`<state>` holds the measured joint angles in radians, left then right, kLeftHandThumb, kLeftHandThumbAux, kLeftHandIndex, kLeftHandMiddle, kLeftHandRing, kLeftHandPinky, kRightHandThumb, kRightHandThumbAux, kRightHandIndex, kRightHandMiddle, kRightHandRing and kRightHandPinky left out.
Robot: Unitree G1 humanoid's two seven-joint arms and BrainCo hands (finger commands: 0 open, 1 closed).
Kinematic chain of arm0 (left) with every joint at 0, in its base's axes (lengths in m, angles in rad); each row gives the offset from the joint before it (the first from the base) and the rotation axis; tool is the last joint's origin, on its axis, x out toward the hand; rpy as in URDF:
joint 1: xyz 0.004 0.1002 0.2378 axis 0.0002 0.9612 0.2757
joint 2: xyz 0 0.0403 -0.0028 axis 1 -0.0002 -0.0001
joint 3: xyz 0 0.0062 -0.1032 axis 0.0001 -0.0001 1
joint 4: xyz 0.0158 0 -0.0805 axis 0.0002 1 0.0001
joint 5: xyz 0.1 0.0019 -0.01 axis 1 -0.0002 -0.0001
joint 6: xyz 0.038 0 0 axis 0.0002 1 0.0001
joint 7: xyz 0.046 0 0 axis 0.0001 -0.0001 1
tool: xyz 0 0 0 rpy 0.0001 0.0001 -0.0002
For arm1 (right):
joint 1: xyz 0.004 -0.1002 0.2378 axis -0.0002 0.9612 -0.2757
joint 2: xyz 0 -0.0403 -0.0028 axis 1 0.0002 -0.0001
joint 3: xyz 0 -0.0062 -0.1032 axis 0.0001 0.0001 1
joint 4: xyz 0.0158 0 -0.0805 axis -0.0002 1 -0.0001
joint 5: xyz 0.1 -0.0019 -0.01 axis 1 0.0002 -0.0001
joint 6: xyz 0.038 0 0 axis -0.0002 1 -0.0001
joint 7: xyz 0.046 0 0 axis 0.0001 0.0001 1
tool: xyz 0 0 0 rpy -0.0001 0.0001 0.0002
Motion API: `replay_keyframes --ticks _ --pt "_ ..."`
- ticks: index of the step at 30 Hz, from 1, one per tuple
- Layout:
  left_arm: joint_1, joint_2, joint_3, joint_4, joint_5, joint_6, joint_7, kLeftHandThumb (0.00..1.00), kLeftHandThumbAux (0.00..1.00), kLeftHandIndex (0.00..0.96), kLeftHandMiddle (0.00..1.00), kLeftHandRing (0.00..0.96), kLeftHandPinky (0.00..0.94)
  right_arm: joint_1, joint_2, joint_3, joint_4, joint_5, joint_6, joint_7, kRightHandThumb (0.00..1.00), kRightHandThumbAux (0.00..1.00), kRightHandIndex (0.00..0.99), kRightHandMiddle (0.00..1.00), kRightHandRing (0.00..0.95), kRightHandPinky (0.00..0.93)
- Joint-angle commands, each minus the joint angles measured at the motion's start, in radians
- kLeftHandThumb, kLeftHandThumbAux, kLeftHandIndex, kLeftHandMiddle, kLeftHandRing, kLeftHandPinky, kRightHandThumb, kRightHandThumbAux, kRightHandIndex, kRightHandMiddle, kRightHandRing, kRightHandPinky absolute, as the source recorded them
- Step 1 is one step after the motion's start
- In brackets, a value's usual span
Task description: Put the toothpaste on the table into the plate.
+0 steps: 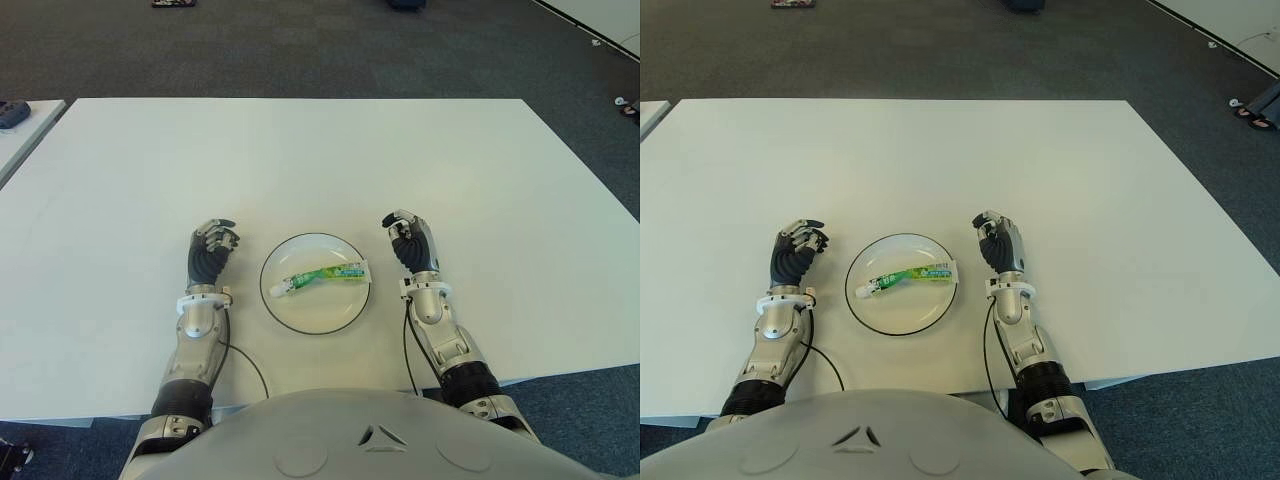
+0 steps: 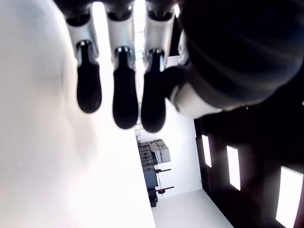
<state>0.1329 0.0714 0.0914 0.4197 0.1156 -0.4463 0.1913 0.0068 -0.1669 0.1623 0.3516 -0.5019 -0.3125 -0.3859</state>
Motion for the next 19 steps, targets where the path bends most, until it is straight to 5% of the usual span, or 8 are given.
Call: replay_keyframes --ticks 1,19 --pt "0.014 0.001 -0.006 0.007 0.002 0.033 -0.011 0.704 0.719 0.432 0.586 0.592 0.583 0.006 0.012 -0.007 0.009 0.025 0.010 0.005 0.843 0.681 0.441 0.489 0.836 0.849" --pt "0.007 0.002 -0.008 0.007 0.009 0.042 -0.007 0.702 0.720 0.433 0.591 0.592 0.560 0.001 0.025 -0.010 0.023 0.040 -0.006 0.001 0.843 0.681 0.441 0.489 0.840 0.836"
